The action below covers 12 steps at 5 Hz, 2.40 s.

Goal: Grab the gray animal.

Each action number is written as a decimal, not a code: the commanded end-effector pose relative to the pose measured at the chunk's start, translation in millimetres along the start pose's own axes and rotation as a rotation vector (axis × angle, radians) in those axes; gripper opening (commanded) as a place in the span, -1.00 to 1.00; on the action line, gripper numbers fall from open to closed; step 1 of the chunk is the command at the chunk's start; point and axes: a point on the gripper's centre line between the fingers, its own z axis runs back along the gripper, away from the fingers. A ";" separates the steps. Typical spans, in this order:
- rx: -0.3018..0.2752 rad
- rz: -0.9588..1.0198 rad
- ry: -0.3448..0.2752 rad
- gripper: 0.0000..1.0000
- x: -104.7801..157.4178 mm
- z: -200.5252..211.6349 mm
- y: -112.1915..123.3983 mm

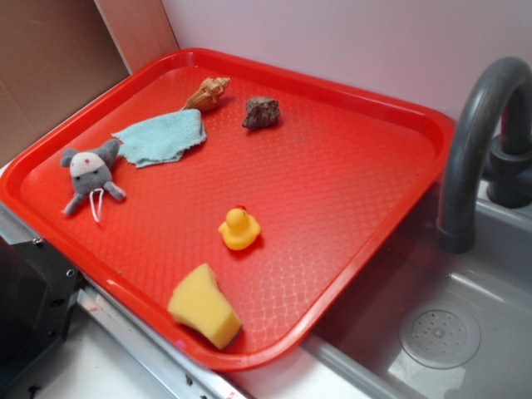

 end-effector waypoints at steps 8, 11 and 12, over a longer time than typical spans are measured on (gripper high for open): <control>0.077 1.002 -0.246 1.00 45.8 -138.4 106.3; 0.094 1.010 -0.129 1.00 41.1 -200.5 111.3; 0.074 1.011 -0.108 1.00 42.1 -223.7 107.3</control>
